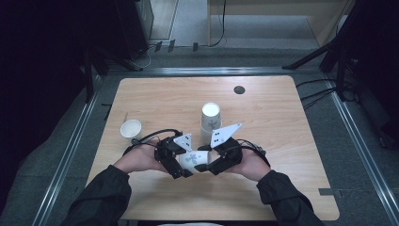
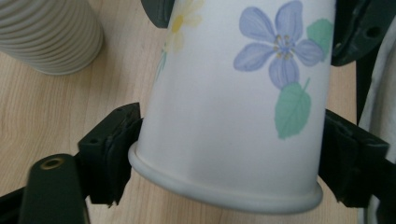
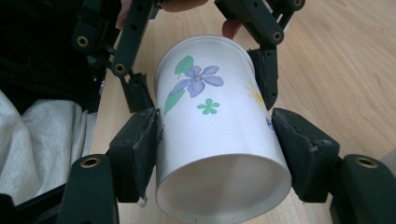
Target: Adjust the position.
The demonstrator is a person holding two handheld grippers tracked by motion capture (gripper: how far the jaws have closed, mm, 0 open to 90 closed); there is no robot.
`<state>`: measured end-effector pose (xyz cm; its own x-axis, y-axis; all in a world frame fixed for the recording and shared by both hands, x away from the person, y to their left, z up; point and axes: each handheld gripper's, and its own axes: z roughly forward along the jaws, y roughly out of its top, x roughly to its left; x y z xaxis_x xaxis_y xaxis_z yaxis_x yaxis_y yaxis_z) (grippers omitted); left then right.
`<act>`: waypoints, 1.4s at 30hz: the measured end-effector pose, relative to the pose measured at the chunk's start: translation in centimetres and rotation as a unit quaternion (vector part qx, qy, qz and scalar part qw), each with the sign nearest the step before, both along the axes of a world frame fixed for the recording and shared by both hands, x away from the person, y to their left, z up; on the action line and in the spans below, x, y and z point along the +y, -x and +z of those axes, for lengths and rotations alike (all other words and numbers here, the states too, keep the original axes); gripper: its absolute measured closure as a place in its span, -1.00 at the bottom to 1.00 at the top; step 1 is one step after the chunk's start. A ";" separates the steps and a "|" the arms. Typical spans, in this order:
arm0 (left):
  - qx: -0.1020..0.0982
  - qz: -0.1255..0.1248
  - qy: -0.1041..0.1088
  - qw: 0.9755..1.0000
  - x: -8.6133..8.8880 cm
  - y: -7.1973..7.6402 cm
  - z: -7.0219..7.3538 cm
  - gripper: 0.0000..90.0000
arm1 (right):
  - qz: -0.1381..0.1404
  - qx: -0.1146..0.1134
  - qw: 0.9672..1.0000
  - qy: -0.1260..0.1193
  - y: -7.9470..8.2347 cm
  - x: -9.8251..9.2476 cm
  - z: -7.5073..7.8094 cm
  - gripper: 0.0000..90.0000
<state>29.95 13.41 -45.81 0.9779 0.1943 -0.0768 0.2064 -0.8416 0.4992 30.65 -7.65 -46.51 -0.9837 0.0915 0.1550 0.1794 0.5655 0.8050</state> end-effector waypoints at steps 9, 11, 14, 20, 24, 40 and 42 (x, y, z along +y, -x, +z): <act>-0.011 0.023 0.049 0.998 1.4 -0.4 0.7 -0.71 | -0.022 0.018 0.999 -0.046 -0.9 -2.1 1.0 -0.25; -0.012 0.029 0.061 0.998 1.7 -0.5 0.9 -0.71 | -0.024 0.014 0.998 -0.051 -1.0 -2.5 1.2 -0.25; -0.010 0.038 0.086 0.996 2.2 -0.4 1.0 -0.71 | -0.029 0.010 0.998 -0.055 -1.1 -2.9 1.5 -0.25; 0.002 0.052 0.141 0.989 2.5 -0.5 1.6 -0.71 | -0.036 0.009 0.997 -0.071 -1.2 -3.6 2.0 -0.25; 0.007 0.060 0.182 0.981 2.4 -0.5 1.8 -0.70 | -0.029 0.015 0.996 -0.087 -1.2 -3.8 2.2 -0.25; -0.009 0.042 0.206 0.978 1.8 0.2 1.9 -0.54 | -0.008 0.025 0.995 -0.100 -1.0 -3.4 2.2 -0.25; -0.010 0.040 0.205 0.978 1.8 0.2 2.0 -0.52 | -0.007 0.026 0.995 -0.100 -1.0 -3.4 2.2 -0.25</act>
<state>29.75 15.23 -43.82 0.9633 0.2262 -0.1446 0.2489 -0.5509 0.7966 31.60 -11.06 -44.31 -0.9727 0.0669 0.2220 0.2302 0.3922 0.8906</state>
